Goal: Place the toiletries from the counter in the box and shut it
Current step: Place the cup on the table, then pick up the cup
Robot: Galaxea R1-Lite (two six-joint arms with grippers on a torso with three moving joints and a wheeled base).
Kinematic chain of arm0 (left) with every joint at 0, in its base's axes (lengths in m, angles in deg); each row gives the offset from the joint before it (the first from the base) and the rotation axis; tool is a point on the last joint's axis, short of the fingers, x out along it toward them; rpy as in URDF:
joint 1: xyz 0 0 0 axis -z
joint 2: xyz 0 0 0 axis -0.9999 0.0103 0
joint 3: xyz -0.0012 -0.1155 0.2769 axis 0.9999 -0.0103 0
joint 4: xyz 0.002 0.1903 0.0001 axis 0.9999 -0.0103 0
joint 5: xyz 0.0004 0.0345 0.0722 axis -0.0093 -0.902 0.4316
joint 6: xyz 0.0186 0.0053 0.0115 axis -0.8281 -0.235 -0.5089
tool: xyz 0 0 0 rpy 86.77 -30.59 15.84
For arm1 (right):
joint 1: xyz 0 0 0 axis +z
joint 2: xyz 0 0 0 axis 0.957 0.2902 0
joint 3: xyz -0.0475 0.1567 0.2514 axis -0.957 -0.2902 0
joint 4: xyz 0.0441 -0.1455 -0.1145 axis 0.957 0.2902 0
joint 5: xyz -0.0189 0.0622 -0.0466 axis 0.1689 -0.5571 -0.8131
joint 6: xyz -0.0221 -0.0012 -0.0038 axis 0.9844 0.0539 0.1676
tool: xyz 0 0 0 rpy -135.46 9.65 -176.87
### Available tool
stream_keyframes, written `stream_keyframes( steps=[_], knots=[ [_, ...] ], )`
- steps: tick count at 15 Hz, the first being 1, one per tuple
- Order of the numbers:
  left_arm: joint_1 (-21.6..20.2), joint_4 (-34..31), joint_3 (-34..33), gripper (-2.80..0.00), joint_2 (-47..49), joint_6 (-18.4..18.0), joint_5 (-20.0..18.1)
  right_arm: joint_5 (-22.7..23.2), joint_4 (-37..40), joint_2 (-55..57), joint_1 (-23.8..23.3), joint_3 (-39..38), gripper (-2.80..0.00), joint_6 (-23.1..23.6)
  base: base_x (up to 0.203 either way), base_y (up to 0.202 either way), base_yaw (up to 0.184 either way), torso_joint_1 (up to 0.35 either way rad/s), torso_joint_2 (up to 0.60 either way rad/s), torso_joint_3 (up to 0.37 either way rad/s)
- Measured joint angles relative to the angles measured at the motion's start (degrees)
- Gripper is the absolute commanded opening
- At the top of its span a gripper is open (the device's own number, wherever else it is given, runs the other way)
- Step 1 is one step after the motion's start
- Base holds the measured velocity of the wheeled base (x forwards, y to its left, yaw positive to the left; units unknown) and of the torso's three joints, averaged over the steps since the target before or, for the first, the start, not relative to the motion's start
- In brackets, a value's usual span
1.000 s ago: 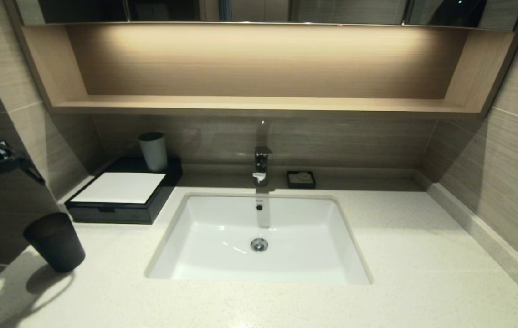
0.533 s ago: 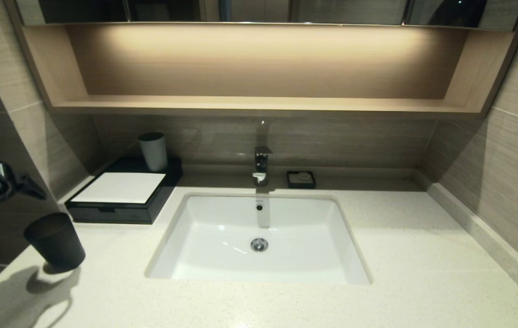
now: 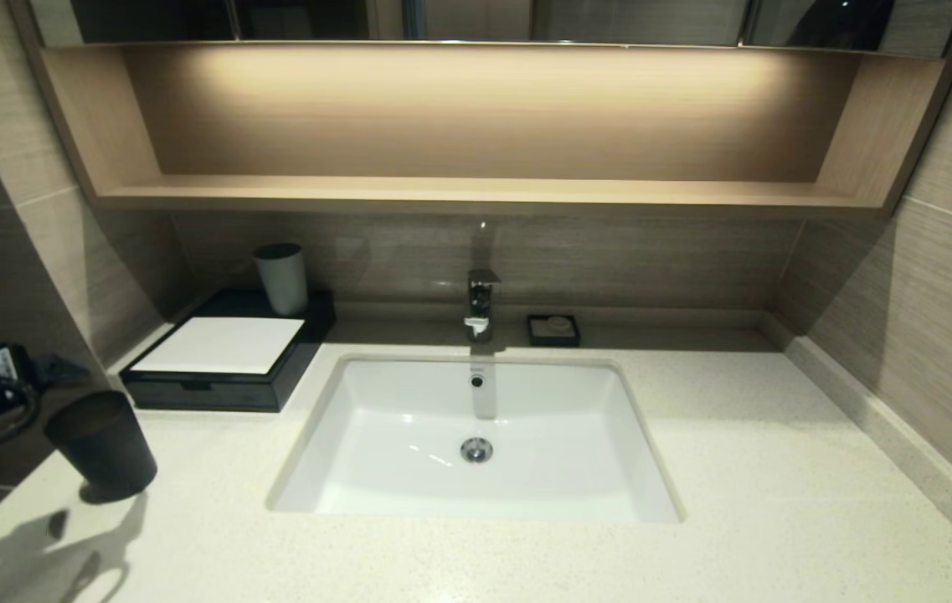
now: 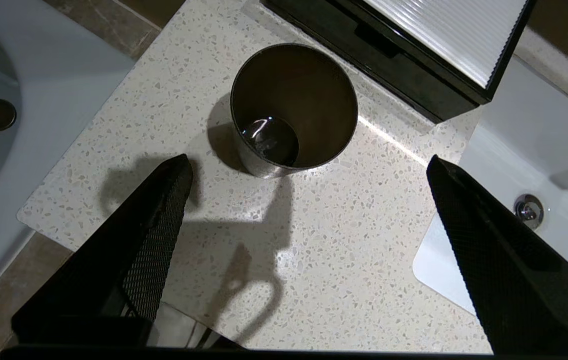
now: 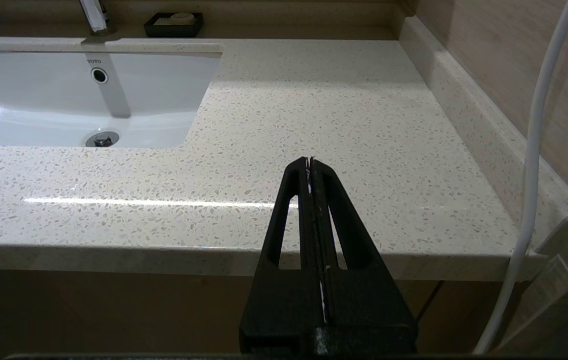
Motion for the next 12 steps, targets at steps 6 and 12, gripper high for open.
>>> stream_keyframes(
  steps=[6, 12],
  knots=[
    [-1.07, 6.1, -7.65, 0.0, -2.73, -1.35, -0.49, 0.0, 0.01, 0.0, 0.0, 0.0, -2.8, 0.0, 0.0, 0.0, 0.0, 0.0, 0.0, 0.0],
    [-0.9, 13.62, -16.93, 0.0, -4.87, -4.47, -0.48, 0.02, 0.0, 0.0, 0.0, 0.0, -2.8, -0.01, 0.0, 0.0, 0.0, 0.0, 0.0, 0.0]
  ],
)
